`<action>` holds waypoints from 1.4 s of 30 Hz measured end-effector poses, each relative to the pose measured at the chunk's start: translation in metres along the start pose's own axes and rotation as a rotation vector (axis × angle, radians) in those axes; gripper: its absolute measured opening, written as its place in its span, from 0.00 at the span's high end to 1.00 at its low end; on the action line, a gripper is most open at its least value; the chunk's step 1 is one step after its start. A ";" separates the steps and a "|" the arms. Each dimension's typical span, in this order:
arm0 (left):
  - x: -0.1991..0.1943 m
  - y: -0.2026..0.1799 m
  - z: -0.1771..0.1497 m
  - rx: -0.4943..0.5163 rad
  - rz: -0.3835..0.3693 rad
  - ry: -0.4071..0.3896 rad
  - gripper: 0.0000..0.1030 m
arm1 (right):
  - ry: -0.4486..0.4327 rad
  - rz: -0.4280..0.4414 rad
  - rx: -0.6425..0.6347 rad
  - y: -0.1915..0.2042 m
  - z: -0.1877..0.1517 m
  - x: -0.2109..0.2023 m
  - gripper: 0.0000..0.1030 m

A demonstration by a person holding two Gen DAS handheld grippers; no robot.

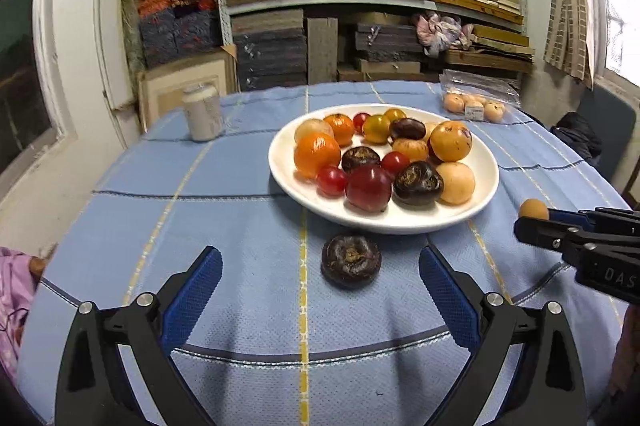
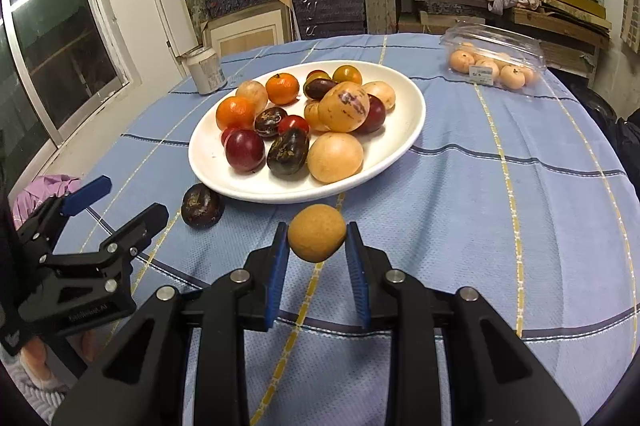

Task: Organize fruits
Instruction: 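Grasp the small tan round fruit with the right tool while the left tool grasps the last dark brown fruit, then place the brown fruit on the plate with the left tool while the right tool places the tan fruit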

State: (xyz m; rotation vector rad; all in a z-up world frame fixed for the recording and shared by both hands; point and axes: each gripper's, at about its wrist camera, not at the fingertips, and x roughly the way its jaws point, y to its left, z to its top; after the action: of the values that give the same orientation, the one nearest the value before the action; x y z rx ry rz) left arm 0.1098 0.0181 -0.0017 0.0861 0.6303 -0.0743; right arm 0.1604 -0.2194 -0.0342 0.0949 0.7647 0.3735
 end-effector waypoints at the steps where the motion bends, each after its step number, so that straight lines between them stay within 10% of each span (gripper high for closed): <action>1: 0.003 0.001 -0.001 0.002 -0.008 0.013 0.04 | 0.000 0.003 0.004 -0.001 0.000 -0.001 0.73; 15: 0.044 -0.022 0.004 0.059 -0.117 0.135 0.08 | -0.011 0.042 0.025 -0.003 0.001 -0.008 0.73; 25: 0.075 -0.006 0.007 -0.027 -0.148 0.242 0.58 | 0.007 0.034 0.026 -0.003 0.000 -0.002 0.73; 42: -0.025 0.004 0.011 -0.071 -0.106 -0.001 0.58 | -0.098 0.068 0.051 -0.009 0.005 -0.035 0.73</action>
State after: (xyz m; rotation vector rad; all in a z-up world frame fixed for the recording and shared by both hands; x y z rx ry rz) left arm 0.0961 0.0217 0.0222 -0.0162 0.6354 -0.1539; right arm 0.1433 -0.2403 -0.0095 0.1857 0.6753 0.4109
